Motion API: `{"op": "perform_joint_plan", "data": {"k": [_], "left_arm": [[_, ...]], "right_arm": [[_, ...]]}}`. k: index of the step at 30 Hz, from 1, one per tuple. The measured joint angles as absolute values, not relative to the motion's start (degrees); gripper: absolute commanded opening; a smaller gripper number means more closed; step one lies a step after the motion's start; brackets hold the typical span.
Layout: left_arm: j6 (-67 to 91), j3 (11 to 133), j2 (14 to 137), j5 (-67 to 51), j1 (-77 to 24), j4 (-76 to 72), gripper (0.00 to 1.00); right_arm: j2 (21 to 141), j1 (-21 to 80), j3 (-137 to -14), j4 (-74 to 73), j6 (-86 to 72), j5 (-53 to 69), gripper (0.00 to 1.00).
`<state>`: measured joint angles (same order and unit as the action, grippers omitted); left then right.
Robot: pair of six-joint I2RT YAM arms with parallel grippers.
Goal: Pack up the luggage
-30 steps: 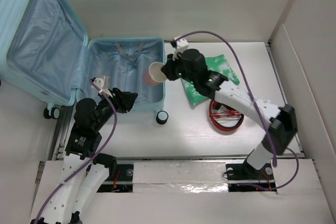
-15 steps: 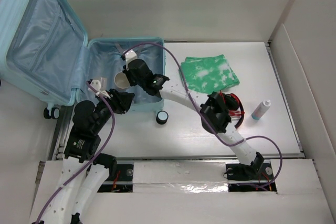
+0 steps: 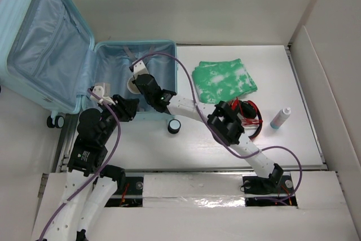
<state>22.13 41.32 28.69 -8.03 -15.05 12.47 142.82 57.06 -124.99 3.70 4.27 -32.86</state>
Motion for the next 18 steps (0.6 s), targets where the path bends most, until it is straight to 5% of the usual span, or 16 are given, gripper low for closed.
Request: {"op": "perform_joint_plan", "data": {"k": [6, 18], "left_arm": [[22.5, 41.4, 28.6, -6.7, -15.0, 12.8, 0.27], [23.0, 41.4, 27.7, -5.5, -15.0, 13.1, 0.28]], "right_arm": [[139.3, 58.8, -112.2, 9.8, 2.3, -32.1, 0.38], [123.5, 61.2, -99.3, 10.3, -3.4, -23.9, 0.71]]}}
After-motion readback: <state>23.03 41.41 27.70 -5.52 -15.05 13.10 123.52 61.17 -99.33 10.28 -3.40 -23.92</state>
